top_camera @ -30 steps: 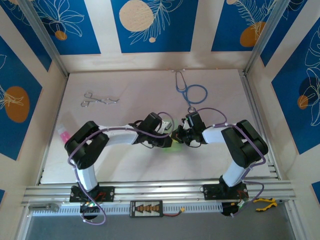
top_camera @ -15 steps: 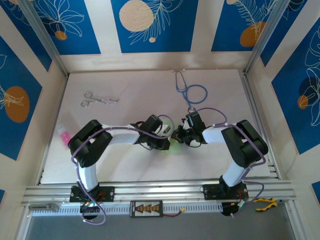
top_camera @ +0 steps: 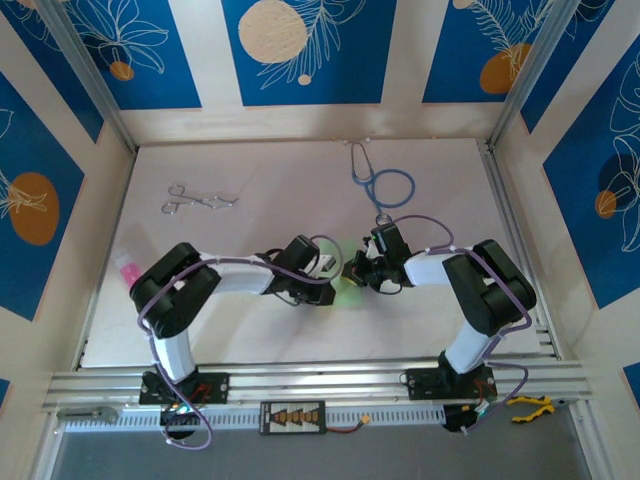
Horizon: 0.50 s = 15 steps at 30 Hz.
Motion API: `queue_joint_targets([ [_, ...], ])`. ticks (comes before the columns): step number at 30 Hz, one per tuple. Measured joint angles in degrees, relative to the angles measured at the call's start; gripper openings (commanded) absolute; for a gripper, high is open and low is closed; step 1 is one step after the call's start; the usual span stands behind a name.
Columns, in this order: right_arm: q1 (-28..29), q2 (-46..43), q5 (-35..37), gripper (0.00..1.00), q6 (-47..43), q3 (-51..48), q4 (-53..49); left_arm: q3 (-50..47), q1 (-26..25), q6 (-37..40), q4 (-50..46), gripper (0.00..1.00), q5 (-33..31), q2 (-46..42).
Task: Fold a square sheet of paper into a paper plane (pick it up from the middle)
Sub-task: Fold the triangle a second time at the center of the table.
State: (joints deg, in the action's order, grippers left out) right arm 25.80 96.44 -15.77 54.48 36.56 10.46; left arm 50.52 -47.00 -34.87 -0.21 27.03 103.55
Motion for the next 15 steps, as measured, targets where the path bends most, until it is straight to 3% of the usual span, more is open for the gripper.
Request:
queue_joint_targets([
  [15, 0.0, 0.17, -0.33, 0.0, -0.02, 0.61, -1.05, -4.26, 0.02, -0.83, -3.76, 0.08, 1.2, -7.48],
])
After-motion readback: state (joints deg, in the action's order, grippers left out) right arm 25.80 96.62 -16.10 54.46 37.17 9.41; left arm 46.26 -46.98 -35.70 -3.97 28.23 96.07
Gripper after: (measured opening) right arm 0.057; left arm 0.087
